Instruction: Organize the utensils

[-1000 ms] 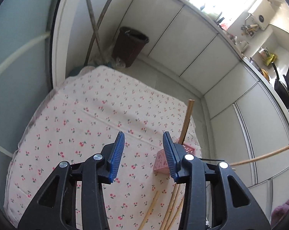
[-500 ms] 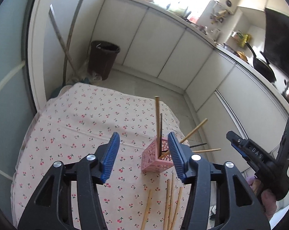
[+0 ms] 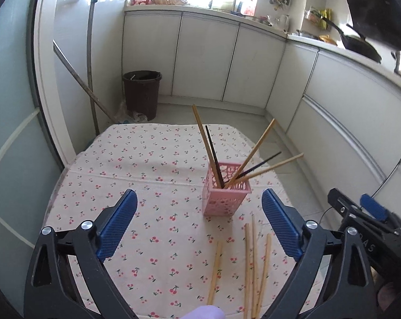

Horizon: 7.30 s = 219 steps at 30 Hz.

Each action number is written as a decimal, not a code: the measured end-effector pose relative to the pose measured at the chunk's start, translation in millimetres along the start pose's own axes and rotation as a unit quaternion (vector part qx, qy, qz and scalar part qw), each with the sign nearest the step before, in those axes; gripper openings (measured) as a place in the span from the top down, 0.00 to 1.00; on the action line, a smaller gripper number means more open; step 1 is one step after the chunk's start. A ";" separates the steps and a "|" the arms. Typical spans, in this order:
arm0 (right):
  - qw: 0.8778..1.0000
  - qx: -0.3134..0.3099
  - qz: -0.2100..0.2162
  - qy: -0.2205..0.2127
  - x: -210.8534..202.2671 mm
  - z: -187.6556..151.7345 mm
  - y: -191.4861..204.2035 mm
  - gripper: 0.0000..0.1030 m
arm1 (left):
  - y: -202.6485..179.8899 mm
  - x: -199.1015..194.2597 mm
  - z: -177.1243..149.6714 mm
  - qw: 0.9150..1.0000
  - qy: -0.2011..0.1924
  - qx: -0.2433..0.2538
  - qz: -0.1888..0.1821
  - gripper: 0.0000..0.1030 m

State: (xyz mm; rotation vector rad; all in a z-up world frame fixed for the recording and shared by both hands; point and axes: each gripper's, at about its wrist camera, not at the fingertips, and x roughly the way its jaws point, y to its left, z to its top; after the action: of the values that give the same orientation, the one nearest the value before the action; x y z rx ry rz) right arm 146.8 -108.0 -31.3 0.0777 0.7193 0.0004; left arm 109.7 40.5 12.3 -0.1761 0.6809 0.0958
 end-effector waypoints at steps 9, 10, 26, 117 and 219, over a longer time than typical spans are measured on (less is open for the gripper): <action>0.999 -0.002 -0.047 0.020 -0.1 -29.7 -30.4 0.07 | -18.3 9.6 -22.8 0.998 0.033 0.045 0.009 0.07; 0.998 -0.002 -0.051 0.029 1.7 -34.2 -36.9 0.07 | -17.9 17.0 -25.1 0.998 0.050 0.045 0.005 0.07; 0.941 0.242 0.034 0.235 58.8 -90.9 -132.8 0.07 | -35.0 151.6 -93.9 0.952 0.301 0.057 0.010 0.09; 0.969 0.113 0.214 -0.044 -55.8 89.0 -34.1 0.93 | -3.9 -15.5 126.0 0.994 -0.074 -0.034 -0.069 0.93; 0.908 0.314 0.117 0.253 54.9 -93.8 -148.2 0.07 | -61.9 203.5 -83.8 0.949 0.313 -0.018 0.026 0.38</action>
State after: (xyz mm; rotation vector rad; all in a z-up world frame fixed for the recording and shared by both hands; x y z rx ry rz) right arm 122.4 -247.7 -148.3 0.8078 1.2063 0.0191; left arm 224.4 -30.2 -172.5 -0.2266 1.3197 0.1029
